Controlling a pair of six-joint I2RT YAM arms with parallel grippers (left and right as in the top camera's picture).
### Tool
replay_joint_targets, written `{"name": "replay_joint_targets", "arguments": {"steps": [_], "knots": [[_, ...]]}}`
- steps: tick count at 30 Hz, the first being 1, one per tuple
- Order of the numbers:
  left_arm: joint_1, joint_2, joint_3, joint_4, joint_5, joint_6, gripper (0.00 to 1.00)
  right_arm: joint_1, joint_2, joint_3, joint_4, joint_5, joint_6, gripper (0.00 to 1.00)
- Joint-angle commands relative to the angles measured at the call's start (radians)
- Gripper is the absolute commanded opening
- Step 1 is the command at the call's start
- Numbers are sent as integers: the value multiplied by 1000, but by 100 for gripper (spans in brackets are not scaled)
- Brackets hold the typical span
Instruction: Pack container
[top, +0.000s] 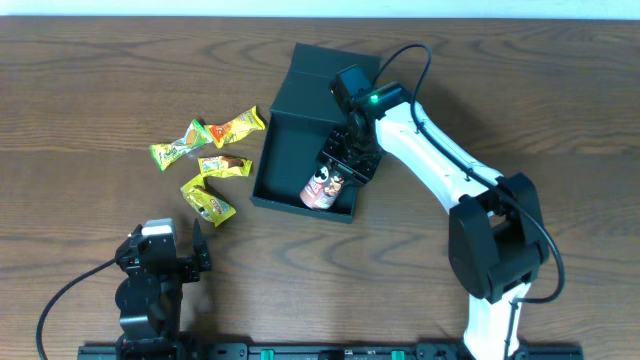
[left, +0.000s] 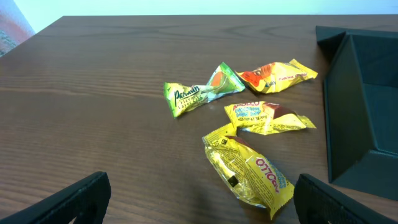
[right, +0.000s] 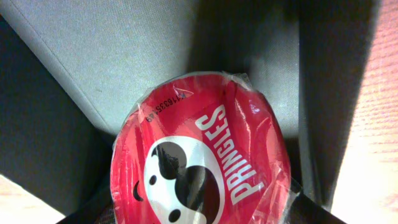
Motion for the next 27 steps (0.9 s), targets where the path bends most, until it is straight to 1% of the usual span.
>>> {"name": "replay_joint_targets", "arguments": {"steps": [1, 6, 12, 19, 24, 27], "knots": [[6, -6, -20, -4, 0, -15, 95, 3, -11, -16, -47, 43, -85, 53], [6, -6, -20, -4, 0, -14, 95, -10, -11, -16, -34, 95, -140, 53], [6, -6, -20, -4, 0, -15, 95, -12, -11, -14, -8, 75, -212, 53], [6, -6, -20, -4, 0, -15, 95, 7, -11, -7, 21, 92, -279, 50], [6, -6, -20, -4, 0, -15, 95, 33, -11, 54, 18, 164, -338, 51], [6, -6, -20, -4, 0, -15, 95, 66, -11, 114, -5, 241, -379, 52]]}}
